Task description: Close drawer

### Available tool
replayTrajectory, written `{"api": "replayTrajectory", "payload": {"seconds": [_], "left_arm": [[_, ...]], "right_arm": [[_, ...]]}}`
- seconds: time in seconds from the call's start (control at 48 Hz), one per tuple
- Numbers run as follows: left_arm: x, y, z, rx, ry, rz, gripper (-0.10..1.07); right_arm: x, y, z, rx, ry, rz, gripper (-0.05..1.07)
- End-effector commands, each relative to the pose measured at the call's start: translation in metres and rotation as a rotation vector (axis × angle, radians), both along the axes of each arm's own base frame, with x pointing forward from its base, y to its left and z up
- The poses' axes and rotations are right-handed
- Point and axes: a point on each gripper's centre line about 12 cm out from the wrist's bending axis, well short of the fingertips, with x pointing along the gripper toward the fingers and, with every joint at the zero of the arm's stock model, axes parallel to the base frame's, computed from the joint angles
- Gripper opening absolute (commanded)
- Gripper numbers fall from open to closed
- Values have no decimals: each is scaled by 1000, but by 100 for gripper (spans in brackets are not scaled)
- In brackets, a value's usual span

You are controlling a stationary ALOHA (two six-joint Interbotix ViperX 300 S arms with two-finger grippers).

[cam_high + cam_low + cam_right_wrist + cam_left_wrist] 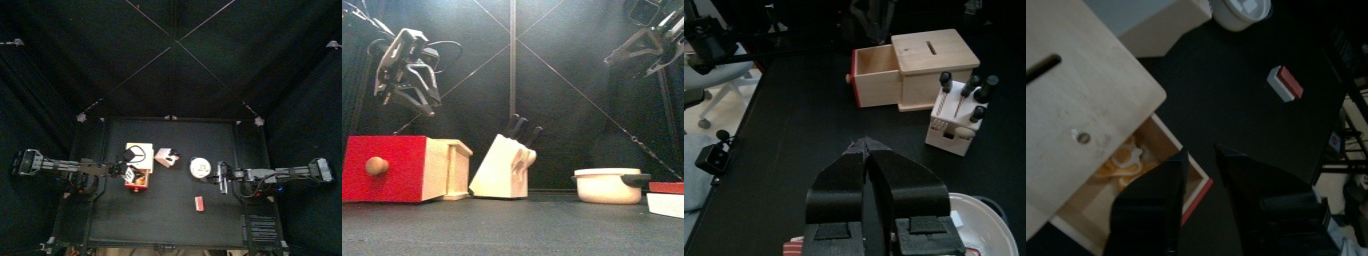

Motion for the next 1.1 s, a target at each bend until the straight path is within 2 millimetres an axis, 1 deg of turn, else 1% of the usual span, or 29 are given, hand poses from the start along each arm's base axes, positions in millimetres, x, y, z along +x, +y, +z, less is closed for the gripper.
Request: {"api": "replayTrajectory", "payload": {"seconds": [0.0,0.146,0.292,0.417,0.5,0.625,0.729,0.875,0.896,0.979,1.083], "left_arm": [[6,9,12,31,-65,7,58],[9,21,19,66,-122,17,43],[4,39,21,122,-143,50,30],[0,55,24,176,-155,76,21],[-5,66,26,219,-161,94,16],[-11,80,23,252,-157,125,14],[-16,92,17,265,-147,155,14],[-21,112,7,268,-134,206,14],[-22,115,6,267,-135,216,14],[-21,127,-1,259,-126,234,14],[-18,136,-11,250,-111,240,14]], "right_arm": [[15,0,8,-12,-17,0,2],[32,1,10,-26,-25,9,2],[52,8,16,-28,-57,31,2],[70,16,21,-27,-94,55,2],[85,18,27,-27,-128,57,2],[107,20,27,-24,-142,54,2],[125,21,22,-24,-131,54,2],[152,26,7,-29,-94,64,2],[158,27,4,-30,-88,64,2],[175,29,-4,-25,-68,66,2],[193,36,-13,-28,-51,79,2]]}}
